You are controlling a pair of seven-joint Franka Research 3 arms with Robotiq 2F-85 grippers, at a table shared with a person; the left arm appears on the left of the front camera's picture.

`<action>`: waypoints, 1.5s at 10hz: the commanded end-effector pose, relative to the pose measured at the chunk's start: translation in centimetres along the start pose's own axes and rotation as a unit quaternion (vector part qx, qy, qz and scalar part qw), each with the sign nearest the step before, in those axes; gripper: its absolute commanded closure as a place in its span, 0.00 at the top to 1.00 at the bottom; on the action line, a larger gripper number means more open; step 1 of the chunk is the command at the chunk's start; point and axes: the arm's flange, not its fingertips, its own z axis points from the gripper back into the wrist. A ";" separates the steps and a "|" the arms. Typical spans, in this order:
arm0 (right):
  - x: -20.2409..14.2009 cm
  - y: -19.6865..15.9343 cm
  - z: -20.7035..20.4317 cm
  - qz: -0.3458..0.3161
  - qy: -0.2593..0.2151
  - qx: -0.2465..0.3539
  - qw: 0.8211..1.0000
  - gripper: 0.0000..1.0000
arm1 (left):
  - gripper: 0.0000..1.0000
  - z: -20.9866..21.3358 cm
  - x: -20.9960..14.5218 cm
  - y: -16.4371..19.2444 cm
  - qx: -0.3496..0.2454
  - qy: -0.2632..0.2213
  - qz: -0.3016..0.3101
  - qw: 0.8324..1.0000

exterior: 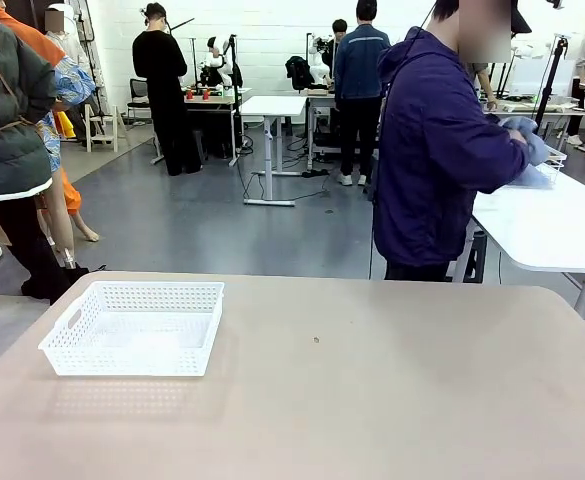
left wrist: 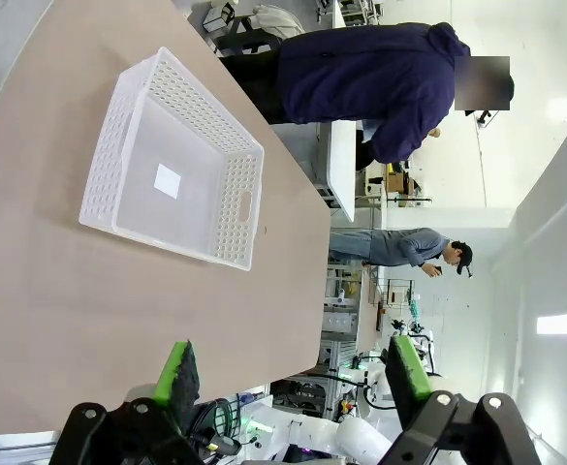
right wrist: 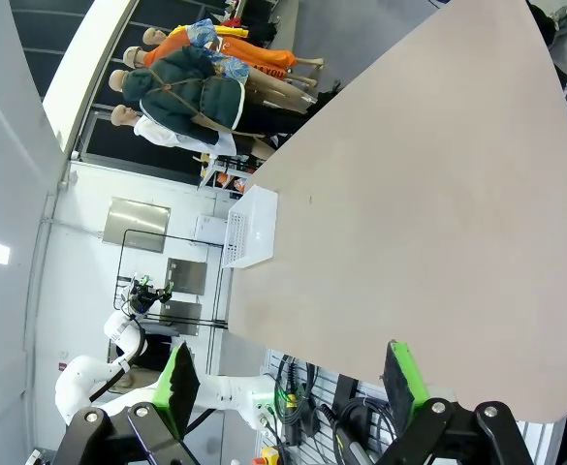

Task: Clean and organize the cups into the basket.
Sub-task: Pick up the Organizing basket and move it to the center of the table, then pick up the Reusable plastic cup from the right side of the table and place it inside the Organizing basket.

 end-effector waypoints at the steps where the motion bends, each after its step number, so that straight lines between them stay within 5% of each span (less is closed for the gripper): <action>1: 0.0 0.2 0.1 0.005 -0.003 0.007 1.000 1.00 | 1.00 0.4 0.2 -0.1 -0.006 0.004 0.002 1.000; 15: 0.0 0.2 0.1 0.005 -0.003 0.007 1.000 1.00 | 1.00 0.4 0.2 -0.1 -0.006 0.004 0.002 1.000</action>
